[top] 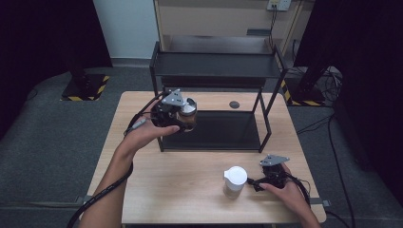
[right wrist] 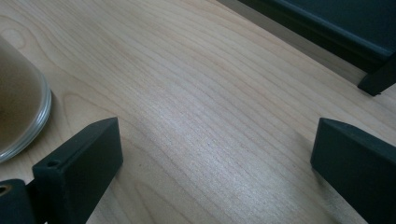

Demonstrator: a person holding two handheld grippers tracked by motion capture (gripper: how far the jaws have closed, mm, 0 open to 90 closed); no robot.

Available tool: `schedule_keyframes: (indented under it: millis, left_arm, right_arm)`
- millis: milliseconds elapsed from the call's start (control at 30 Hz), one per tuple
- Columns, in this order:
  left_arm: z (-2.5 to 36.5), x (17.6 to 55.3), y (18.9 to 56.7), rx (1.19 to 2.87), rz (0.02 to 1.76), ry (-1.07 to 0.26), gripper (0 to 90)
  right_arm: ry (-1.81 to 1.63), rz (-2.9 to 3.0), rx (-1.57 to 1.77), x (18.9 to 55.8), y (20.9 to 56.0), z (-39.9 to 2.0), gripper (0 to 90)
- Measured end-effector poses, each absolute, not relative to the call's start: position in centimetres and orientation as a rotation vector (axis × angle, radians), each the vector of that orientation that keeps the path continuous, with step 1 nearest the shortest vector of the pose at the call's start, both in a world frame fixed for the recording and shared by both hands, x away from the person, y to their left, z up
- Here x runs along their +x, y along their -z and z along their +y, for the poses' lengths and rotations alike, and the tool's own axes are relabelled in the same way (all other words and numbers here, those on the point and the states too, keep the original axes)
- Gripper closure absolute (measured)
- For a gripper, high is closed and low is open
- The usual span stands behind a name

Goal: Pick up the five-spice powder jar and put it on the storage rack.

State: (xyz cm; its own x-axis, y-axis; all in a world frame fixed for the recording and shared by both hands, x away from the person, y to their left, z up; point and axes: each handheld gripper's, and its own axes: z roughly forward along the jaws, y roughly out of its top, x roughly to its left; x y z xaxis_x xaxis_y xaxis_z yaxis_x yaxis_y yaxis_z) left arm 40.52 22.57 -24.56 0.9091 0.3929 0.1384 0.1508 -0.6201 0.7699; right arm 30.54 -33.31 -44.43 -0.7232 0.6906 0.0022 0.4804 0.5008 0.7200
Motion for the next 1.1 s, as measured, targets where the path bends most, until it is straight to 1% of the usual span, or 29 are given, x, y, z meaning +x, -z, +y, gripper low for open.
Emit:
schedule_keyframes:
  millis: [533, 1100]
  left_arm:
    - [22.1, 41.0, 21.1, 2.231, 0.349, -0.395, 29.8]
    - [21.3, 41.4, 18.3, 2.227, 0.326, -0.412, 29.8]
  right_arm:
    - [-1.047, 2.461, 0.987, 30.5, 44.5, -33.3, 2.8]
    - [-1.048, 2.461, 0.986, 30.5, 44.5, -33.3, 2.8]
